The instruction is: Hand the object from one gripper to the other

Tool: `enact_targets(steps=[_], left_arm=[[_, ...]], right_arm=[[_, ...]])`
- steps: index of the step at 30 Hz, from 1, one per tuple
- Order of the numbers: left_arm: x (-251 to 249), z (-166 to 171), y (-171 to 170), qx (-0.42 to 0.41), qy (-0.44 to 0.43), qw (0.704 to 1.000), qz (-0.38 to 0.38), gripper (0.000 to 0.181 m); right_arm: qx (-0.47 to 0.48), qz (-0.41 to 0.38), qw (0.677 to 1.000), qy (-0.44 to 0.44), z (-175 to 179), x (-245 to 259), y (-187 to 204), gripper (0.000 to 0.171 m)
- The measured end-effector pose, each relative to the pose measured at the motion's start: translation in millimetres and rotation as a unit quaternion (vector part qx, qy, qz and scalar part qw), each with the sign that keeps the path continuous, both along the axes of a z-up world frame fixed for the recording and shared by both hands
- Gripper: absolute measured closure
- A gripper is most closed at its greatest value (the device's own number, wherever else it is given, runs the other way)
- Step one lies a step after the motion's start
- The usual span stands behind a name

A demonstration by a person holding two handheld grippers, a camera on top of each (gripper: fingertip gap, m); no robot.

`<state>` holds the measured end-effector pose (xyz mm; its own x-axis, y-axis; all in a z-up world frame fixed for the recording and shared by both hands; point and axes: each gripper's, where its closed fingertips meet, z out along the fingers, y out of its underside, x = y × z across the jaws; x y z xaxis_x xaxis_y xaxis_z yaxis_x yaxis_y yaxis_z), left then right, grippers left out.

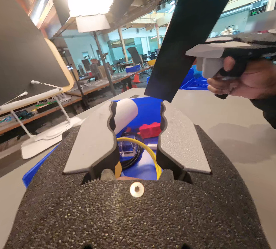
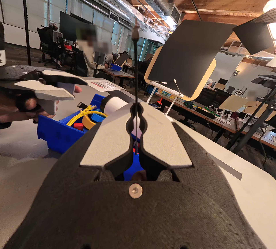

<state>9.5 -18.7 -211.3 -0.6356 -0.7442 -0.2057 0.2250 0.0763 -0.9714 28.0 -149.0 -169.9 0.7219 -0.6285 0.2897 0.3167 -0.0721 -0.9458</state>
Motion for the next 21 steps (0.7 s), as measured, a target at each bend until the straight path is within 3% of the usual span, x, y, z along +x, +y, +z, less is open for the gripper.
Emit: enact_targets(steps=[8, 12, 18, 21], left_arm=[[-23, 16, -13, -0.006, -0.025, 0.999, -0.040, 0.117], [-33, 9, -29, 0.038, -0.022, 0.997, -0.061, 0.118], [-49, 7, -45, 0.133, -0.080, 0.987, -0.043, 0.117], [-67, 1, -57, 0.201, -0.136, 0.968, -0.062, 0.142]], right_arm=[[0.036, 0.046, 0.998, -0.023, 14, -15, -3, 0.169], [0.015, 0.083, 0.995, -0.048, 11, -30, 11, 0.169], [-0.064, 0.219, 0.965, -0.128, -9, -89, 50, 0.169], [-0.099, 0.282, 0.943, -0.144, -24, -117, 65, 0.169]])
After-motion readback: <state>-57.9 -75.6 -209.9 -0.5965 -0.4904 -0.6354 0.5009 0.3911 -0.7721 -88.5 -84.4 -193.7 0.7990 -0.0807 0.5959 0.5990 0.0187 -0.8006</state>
